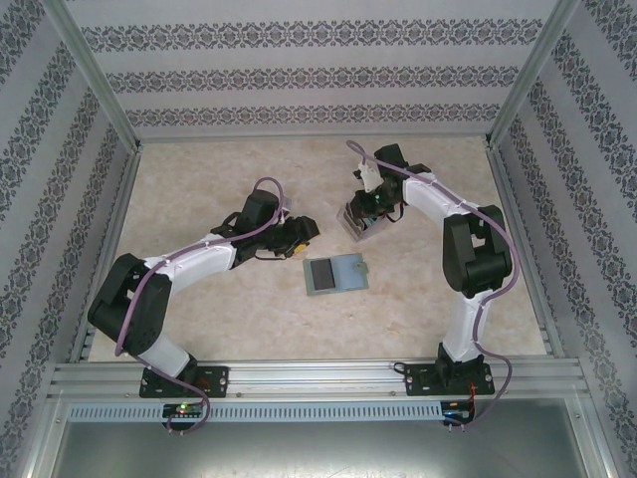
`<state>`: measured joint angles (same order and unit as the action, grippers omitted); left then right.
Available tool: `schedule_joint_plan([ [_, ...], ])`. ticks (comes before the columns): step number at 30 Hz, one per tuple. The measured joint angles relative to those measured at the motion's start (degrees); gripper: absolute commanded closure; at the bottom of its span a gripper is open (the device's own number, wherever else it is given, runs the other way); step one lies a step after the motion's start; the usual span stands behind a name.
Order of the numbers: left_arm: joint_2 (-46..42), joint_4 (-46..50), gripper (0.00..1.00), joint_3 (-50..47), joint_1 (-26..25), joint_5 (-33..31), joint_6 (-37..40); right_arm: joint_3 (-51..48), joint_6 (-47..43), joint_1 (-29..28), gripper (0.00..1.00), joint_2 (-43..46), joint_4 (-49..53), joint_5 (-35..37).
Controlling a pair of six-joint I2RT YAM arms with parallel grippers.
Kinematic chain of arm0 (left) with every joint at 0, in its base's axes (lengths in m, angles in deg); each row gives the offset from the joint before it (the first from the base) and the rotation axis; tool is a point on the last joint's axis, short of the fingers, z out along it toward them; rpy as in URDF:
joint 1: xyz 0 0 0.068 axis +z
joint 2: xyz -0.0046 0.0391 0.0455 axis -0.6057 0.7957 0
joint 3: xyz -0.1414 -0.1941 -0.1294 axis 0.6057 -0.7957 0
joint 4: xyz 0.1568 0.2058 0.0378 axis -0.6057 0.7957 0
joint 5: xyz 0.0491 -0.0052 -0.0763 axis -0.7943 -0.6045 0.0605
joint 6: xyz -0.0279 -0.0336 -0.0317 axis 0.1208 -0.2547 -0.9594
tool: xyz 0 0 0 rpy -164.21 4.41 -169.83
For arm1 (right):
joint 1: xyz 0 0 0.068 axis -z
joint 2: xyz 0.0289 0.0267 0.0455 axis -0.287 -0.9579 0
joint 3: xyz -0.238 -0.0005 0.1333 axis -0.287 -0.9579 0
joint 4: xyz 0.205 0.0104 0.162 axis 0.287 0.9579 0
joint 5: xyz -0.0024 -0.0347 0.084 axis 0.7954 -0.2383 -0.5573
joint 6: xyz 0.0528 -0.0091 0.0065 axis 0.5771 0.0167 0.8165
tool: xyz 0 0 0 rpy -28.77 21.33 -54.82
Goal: Put the credit cards into the card holder
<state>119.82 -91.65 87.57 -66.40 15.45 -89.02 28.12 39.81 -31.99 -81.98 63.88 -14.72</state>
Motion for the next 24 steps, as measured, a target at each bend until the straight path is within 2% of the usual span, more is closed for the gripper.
schedule_joint_plan([
  [9,0.0,0.0,0.48,0.0,0.0,0.0,0.0,0.1,0.3,0.2,0.89,0.0,0.5,-1.2],
  [10,0.0,0.0,0.48,0.0,0.0,0.0,0.0,0.1,0.3,0.2,0.88,0.0,0.6,-1.3],
  [12,0.1,0.0,0.49,0.0,0.0,0.0,0.0,0.4,0.5,0.2,0.80,-0.2,0.9,-1.2],
  [14,0.0,0.0,0.49,0.0,0.0,0.0,0.0,0.5,0.4,0.2,0.79,-0.3,0.9,-0.6],
  [18,0.1,0.0,0.49,0.0,0.0,-0.1,0.0,0.5,-0.3,-1.1,0.71,-0.2,1.0,6.2],
  [24,0.0,0.4,0.47,-0.3,0.0,-1.0,0.0,0.3,-3.8,-6.2,0.63,0.7,1.0,18.8],
])
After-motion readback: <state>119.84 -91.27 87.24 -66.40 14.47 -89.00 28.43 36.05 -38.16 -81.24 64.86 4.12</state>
